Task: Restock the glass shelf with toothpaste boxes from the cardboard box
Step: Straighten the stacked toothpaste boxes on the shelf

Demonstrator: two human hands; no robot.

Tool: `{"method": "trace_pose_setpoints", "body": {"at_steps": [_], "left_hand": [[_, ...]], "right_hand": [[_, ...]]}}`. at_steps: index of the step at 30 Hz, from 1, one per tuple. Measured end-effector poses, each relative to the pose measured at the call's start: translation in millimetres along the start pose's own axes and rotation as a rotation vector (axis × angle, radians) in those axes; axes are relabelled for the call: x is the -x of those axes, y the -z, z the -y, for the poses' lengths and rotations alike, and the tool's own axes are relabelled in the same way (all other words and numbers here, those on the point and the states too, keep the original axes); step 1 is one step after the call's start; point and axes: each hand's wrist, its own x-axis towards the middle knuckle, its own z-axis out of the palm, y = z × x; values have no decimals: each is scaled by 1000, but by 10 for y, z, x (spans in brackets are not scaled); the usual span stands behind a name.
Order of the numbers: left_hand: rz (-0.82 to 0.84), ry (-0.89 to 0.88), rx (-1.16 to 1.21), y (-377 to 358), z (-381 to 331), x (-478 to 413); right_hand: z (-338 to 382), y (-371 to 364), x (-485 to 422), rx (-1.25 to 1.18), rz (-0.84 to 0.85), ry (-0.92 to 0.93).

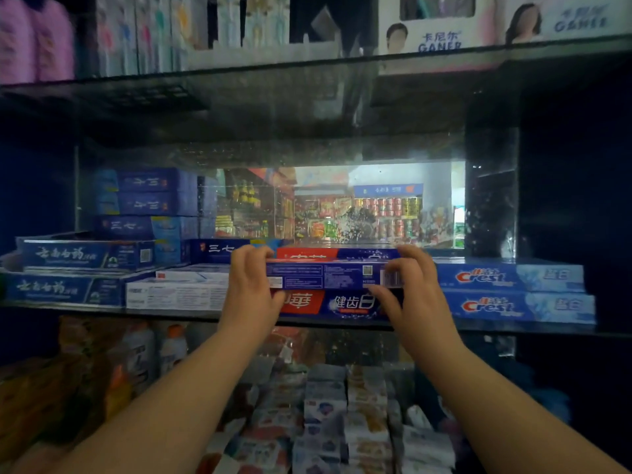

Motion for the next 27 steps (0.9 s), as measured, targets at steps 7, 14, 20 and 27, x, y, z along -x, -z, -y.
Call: {"method": "trace_pose_setpoints", "body": {"at_steps": [7, 14, 20, 27], "left_hand": [[87, 60, 132, -27, 70, 112], [25, 59, 194, -50, 101, 176], [-53, 2, 227, -64, 118, 117], [111, 220, 372, -42, 75, -110]], "right_hand": [[-56, -22, 80, -158, 53, -125], [-143, -90, 117, -146, -57, 11], [-106, -12, 1, -25, 24, -32], [48, 106, -336, -274, -96, -134]]}}
